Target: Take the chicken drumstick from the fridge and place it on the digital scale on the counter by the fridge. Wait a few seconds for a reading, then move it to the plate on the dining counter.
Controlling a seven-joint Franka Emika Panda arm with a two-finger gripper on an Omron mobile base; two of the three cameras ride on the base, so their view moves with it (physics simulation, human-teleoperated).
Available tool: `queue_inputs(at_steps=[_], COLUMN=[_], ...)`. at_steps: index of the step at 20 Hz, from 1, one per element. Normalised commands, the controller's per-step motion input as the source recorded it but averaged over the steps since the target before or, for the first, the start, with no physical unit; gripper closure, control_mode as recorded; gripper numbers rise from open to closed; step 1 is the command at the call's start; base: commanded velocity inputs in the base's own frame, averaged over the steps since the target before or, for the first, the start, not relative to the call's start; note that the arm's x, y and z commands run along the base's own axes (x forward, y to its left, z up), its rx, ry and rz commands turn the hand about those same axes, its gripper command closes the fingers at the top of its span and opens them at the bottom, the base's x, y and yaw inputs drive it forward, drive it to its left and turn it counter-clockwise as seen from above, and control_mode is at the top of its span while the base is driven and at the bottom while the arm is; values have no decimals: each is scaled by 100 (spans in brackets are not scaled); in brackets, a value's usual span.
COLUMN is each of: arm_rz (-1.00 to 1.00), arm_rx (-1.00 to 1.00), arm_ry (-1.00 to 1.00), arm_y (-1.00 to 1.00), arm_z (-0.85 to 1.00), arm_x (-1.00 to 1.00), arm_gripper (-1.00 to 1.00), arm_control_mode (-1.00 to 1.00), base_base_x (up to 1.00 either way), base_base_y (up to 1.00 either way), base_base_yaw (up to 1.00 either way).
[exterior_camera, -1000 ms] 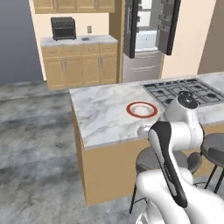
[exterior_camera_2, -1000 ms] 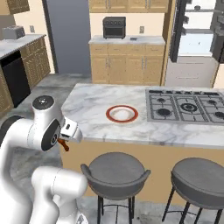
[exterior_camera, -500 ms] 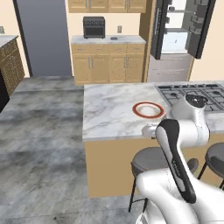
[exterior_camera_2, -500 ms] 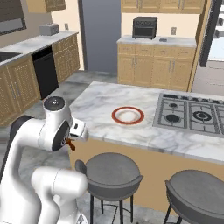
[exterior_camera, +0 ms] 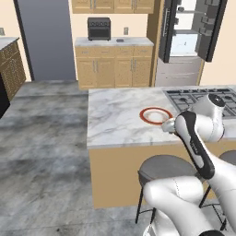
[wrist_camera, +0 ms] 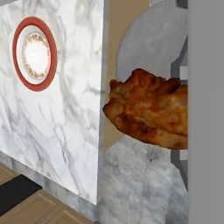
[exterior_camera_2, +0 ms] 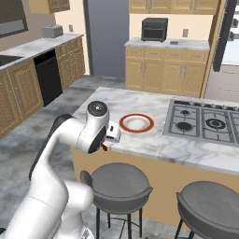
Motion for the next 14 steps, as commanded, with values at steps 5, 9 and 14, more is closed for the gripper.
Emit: queue_inputs(at_steps=[5, 9, 14], arm_rz=[0, 0, -3], arm_rx=[0, -2, -7], arm_ry=[0, 0, 0], arm_y=[-2, -8, -27], arm_z=[0, 0, 0], arm_x=[100, 100, 87], arm_gripper=[100, 100, 100], arm_control_mode=[-100, -100, -100], base_base_x=[0, 0, 0], base_base_y=[0, 0, 0], base_base_yaw=[0, 0, 0])
